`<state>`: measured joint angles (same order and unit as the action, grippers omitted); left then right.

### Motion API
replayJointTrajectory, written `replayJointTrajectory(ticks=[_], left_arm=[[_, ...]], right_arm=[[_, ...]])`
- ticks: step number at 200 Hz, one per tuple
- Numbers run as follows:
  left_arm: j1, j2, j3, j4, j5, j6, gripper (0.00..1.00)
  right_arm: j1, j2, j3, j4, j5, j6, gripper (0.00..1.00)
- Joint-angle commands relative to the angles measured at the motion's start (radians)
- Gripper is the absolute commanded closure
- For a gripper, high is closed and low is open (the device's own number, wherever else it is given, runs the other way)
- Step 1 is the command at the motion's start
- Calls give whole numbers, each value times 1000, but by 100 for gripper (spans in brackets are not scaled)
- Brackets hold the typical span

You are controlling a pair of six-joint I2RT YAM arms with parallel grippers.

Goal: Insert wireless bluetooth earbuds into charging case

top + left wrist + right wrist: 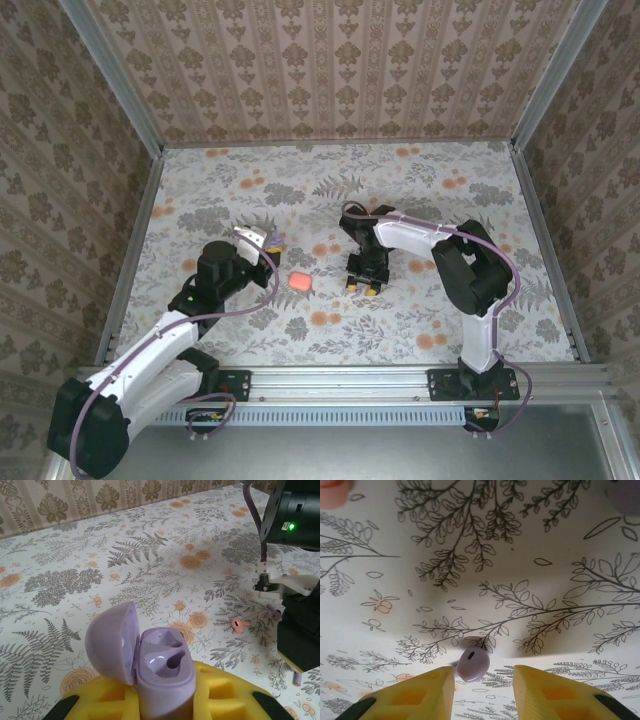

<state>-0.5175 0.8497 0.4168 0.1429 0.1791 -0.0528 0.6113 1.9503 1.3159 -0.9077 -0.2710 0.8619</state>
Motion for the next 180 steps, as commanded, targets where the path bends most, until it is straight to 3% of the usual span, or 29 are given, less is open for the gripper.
replayJointTrajectory(ticks=[1,99,150,180], left_arm=[[-9,-10,10,27,1,-17,85],[-18,-5,11,24,-13,-19,85],[-32,14,-32,73,3,-42,85],[-45,67,-45,131,80,-42,85]], right_arm=[[1,20,-18,11,-20,15,65],[1,30,-31,44,-5,12,77],[1,-55,-68,98,36,-13,80],[2,-147,-99,151,89,-120,81]])
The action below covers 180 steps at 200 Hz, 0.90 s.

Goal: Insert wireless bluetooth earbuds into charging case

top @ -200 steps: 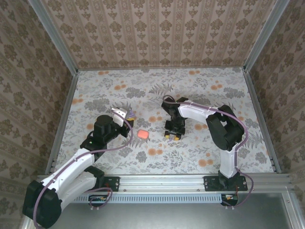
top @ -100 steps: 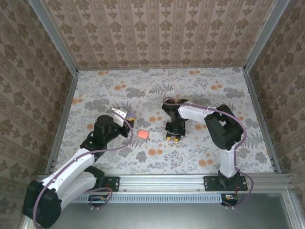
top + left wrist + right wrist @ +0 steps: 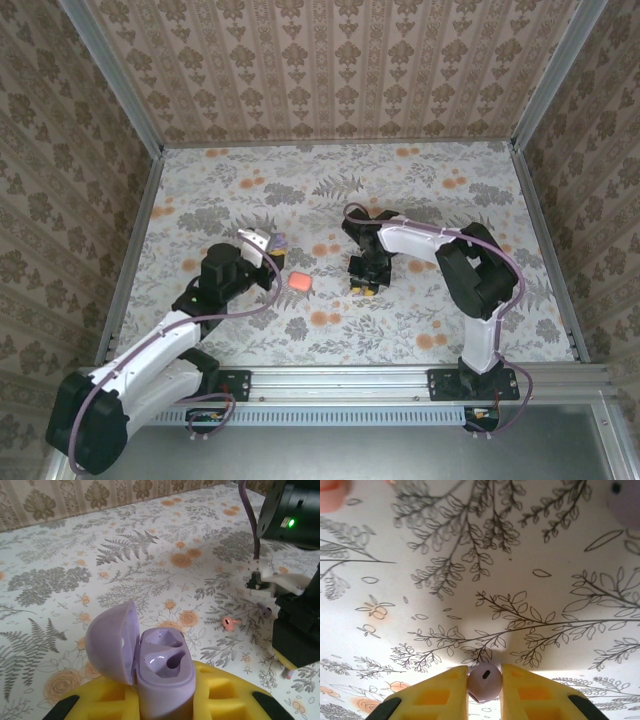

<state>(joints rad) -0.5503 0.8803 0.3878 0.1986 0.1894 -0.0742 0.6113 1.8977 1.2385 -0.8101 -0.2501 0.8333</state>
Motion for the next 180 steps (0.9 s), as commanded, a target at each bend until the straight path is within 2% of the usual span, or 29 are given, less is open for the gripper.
replayJointTrajectory(ticks=[1,46,99,135,180], left_arm=[[-12,39,-17,76,75,-21,85],[-40,176,3,111,280,39,84],[-51,248,9,181,505,136,84],[-51,288,46,175,565,166,84],[-55,362,95,204,624,165,84]], right_arm=[[2,-97,-22,55,71,-97,81],[3,-267,-63,163,176,-395,81],[4,-488,-212,434,177,-631,81],[14,-617,-313,599,130,-733,81],[39,-691,-363,677,103,-833,81]])
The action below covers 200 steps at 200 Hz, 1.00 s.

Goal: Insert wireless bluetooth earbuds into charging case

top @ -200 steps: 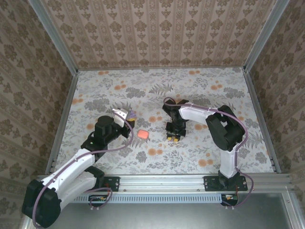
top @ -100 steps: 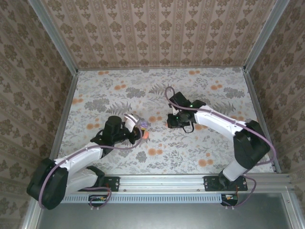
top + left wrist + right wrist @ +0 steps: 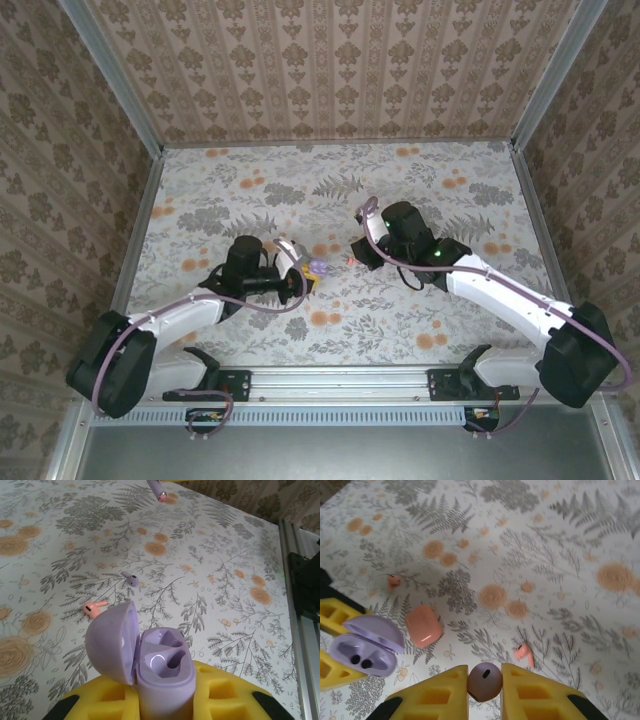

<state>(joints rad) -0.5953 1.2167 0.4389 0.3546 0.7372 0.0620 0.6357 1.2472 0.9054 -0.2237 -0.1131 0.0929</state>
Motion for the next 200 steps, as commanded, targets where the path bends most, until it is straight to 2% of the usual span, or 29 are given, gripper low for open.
replayJointTrajectory(ticks=[1,51,148,200], left_arm=[[-11,27,45,48,77,28,84],[-24,78,91,43,101,47,83],[-30,125,131,153,162,-45,83],[-30,146,160,175,182,-69,83]], right_arm=[[15,-42,-31,93,-35,-95,81],[40,-65,-60,168,-86,-198,81],[41,-60,-81,251,-194,-312,79],[41,-66,-109,303,-198,-374,80]])
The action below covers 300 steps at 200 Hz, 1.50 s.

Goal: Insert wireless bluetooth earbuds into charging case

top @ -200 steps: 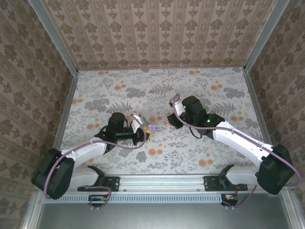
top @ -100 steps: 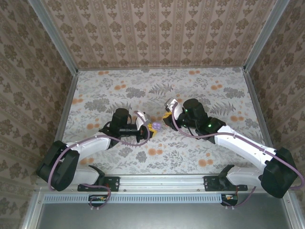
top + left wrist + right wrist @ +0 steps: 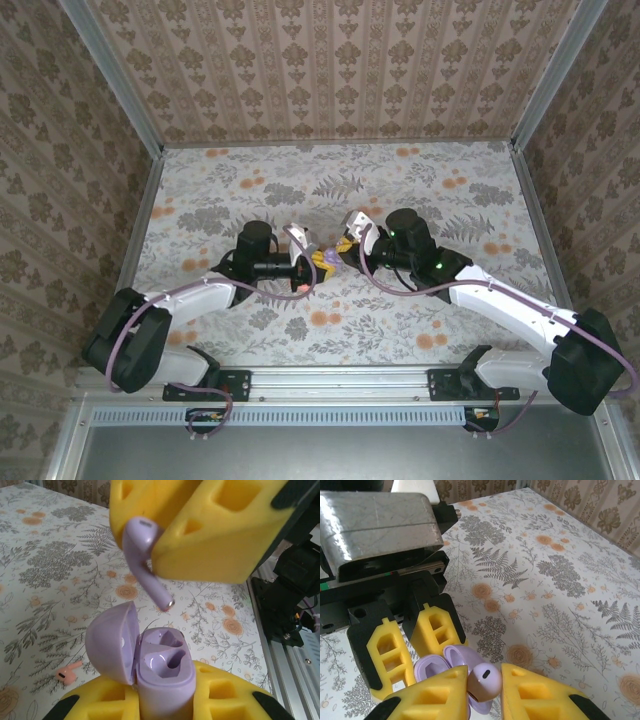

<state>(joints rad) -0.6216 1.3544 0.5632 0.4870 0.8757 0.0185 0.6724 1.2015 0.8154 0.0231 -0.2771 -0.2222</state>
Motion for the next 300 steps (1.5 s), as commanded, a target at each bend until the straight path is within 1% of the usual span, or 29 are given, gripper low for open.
replayJointTrajectory(ticks=[1,49,143,207,300], left_arm=[[-4,9,36,43,44,-25,83],[-6,26,56,53,47,-51,83],[-12,32,70,56,39,-69,83],[-17,21,76,58,36,-68,83],[-17,11,80,58,12,-57,83]], right_arm=[[5,-20,-20,57,-34,-59,80],[7,-36,-61,111,-44,-98,79],[36,-66,-102,188,30,-122,80],[41,-68,-104,163,114,-164,80],[55,-89,-111,117,114,-234,80]])
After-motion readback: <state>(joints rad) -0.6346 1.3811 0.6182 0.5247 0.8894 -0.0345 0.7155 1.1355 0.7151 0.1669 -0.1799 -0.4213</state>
